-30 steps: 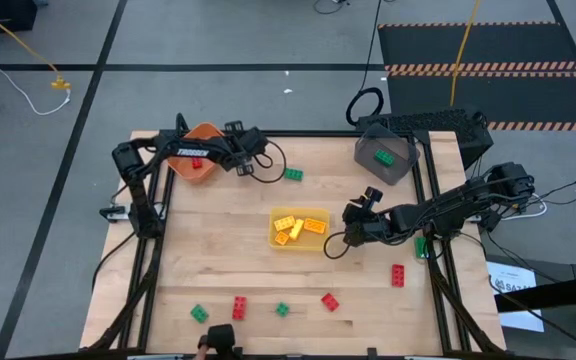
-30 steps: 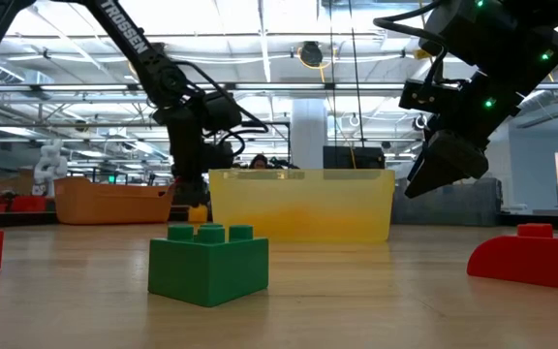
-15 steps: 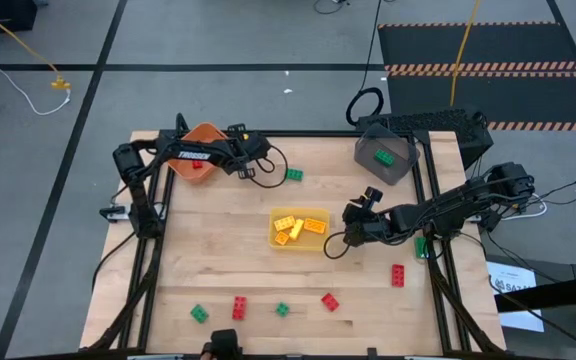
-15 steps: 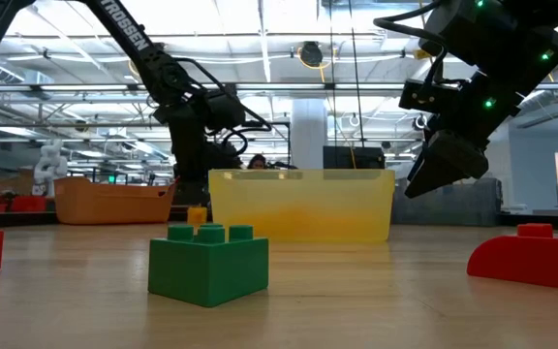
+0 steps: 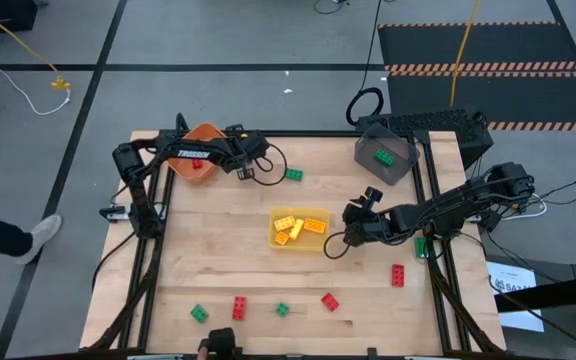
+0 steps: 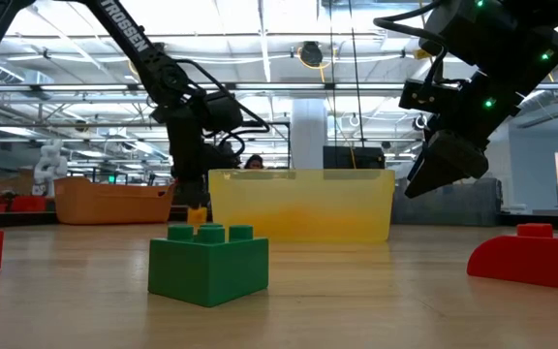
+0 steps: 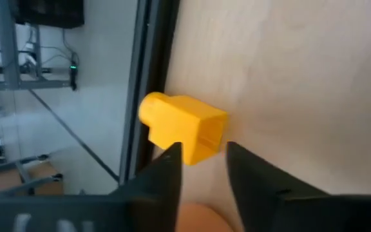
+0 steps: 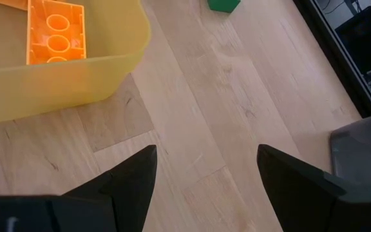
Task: Sort & place blocks by color
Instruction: Put the yellow 1-stud game piece into the yellow bin
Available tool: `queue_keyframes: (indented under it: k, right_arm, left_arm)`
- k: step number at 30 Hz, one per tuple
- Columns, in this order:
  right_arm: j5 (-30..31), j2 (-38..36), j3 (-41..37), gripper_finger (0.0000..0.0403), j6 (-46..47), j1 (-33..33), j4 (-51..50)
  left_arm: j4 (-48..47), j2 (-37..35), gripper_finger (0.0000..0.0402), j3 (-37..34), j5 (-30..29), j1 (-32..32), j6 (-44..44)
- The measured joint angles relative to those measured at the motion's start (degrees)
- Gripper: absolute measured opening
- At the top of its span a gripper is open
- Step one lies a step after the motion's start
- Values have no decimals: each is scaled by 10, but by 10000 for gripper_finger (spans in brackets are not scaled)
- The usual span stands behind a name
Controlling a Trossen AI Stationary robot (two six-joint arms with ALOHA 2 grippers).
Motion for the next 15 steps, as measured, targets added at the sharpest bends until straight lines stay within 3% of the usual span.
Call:
queue_keyframes:
  k: [4,8,15]
  right_arm:
    - [0,0,0,258,0,0,0]
    - [0,0,0,258,0,0,3]
    - [0,0,0,258,0,0,4]
  left_arm:
    - [-2,0,191,1,2,6,-13]
    - [-2,0,232,14,2,14,-11]
    - [1,0,234,34,13,34,0]
